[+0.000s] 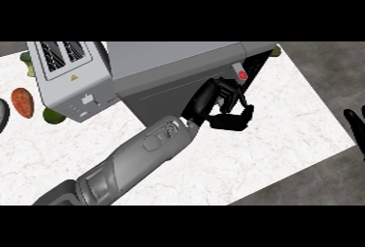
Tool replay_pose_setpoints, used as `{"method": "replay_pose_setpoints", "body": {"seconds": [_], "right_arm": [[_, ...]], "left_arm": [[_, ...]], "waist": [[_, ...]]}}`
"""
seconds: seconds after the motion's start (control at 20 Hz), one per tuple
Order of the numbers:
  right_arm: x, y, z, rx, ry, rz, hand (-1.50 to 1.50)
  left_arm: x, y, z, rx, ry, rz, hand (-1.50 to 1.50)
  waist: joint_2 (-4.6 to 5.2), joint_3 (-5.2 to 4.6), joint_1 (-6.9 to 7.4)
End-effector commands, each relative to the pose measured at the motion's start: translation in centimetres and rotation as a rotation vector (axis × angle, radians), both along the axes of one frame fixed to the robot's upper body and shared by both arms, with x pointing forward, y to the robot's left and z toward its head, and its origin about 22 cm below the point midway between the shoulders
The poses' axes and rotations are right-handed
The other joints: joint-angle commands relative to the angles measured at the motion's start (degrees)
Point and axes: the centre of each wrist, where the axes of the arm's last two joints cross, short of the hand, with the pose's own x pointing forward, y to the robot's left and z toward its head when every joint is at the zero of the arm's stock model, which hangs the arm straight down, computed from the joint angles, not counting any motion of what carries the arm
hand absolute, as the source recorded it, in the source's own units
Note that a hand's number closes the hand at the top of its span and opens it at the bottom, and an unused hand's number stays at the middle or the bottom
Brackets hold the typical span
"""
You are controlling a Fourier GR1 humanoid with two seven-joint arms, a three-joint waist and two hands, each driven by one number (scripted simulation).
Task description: Pick up the milk, place it into the microwave and close the microwave
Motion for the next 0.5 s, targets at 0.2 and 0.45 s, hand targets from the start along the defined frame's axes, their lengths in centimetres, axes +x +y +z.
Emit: {"method": "replay_pose_setpoints", "body": {"seconds": [0.2, 0.45], "right_arm": [[0.3, -0.5, 1.5, -0.021, -0.004, 0.026, -1.50], [0.6, -1.0, 2.6, -0.037, -0.018, 0.029, -1.50]], "left_arm": [[0.7, -1.5, 2.0, -0.026, -0.048, 0.023, 1.50], [0.6, -1.9, 2.4, -0.040, -0.054, 0.030, 1.50]], "waist": [[0.39, 0.11, -3.20], [0.30, 0.11, -3.61]]}}
